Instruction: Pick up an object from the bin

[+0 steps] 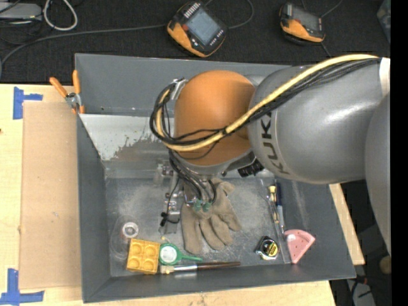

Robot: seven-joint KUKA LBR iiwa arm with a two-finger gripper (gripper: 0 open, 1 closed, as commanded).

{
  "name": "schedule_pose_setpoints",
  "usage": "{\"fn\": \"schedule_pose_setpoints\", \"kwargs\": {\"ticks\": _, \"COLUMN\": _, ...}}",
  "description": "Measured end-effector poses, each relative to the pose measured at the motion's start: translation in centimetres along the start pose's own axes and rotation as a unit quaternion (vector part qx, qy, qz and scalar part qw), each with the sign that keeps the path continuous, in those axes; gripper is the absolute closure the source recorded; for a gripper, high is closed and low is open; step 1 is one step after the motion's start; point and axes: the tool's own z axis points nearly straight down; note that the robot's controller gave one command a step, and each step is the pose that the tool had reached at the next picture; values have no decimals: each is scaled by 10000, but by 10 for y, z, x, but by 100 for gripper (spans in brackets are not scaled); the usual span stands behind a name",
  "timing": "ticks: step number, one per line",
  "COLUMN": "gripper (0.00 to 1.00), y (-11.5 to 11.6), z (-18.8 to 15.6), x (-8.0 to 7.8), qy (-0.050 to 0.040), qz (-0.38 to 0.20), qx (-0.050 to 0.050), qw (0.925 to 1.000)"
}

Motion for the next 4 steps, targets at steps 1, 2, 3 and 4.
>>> {"fn": "schedule_pose_setpoints", "kwargs": {"ticks": 1, "gripper": 0, "y": -2, "z": -5, "x": -2, "qy": -39, "qz": 29, "qx": -7, "qw": 10000}}
{"fn": "schedule_pose_setpoints", "kwargs": {"ticks": 2, "gripper": 0, "y": 20, "z": 116, "x": 45, "qy": -32, "qz": -805, "qx": -4, "qw": 9968}}
{"fn": "schedule_pose_setpoints", "kwargs": {"ticks": 3, "gripper": 0, "y": 22, "z": 55, "x": 58, "qy": -102, "qz": -615, "qx": -21, "qw": 9981}}
{"fn": "schedule_pose_setpoints", "kwargs": {"ticks": 4, "gripper": 0, "y": 35, "z": 117, "x": 54, "qy": -39, "qz": -2309, "qx": -4, "qw": 9730}}
